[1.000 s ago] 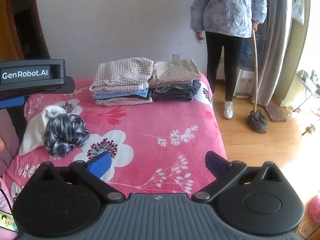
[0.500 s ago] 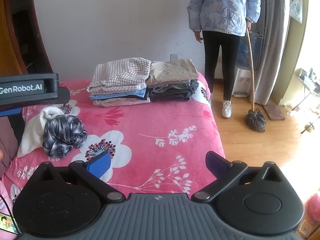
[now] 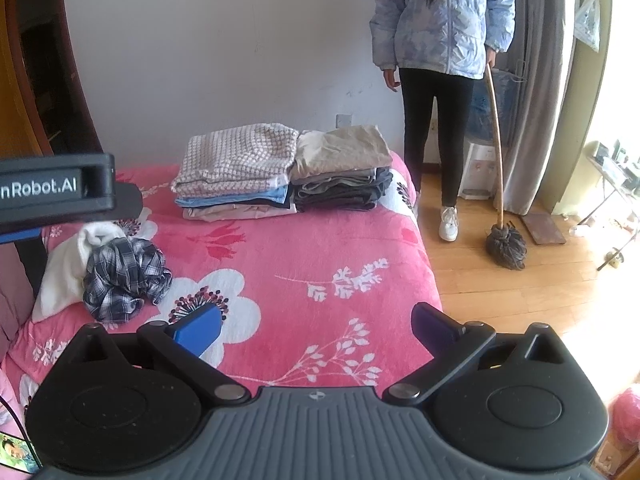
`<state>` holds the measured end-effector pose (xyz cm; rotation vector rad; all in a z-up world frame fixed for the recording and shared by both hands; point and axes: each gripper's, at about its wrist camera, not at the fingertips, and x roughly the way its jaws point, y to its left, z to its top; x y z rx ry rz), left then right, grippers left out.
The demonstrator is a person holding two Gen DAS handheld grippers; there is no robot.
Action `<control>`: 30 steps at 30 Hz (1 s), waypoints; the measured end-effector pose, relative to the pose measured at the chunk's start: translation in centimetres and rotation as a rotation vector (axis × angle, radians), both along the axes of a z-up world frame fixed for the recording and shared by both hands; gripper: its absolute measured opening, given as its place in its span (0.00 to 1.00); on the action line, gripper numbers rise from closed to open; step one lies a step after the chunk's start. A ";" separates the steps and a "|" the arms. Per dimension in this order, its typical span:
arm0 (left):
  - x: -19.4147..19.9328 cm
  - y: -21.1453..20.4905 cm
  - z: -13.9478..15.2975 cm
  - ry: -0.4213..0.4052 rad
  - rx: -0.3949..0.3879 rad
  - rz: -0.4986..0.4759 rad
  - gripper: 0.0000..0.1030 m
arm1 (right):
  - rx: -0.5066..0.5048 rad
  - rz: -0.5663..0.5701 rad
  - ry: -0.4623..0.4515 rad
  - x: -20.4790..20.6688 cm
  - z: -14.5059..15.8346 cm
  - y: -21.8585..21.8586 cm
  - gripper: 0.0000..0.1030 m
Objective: Fold clothes
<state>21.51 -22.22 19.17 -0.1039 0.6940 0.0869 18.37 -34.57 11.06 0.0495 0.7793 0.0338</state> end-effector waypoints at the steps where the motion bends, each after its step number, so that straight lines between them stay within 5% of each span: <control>1: -0.1 0.0 0.0 -0.001 0.006 0.001 1.00 | -0.001 -0.001 0.001 0.0 0.0 0.1 1.00; 30: -1.1 0.0 0.2 -0.017 0.080 0.016 1.00 | -0.052 -0.014 0.008 -0.7 0.4 1.3 1.00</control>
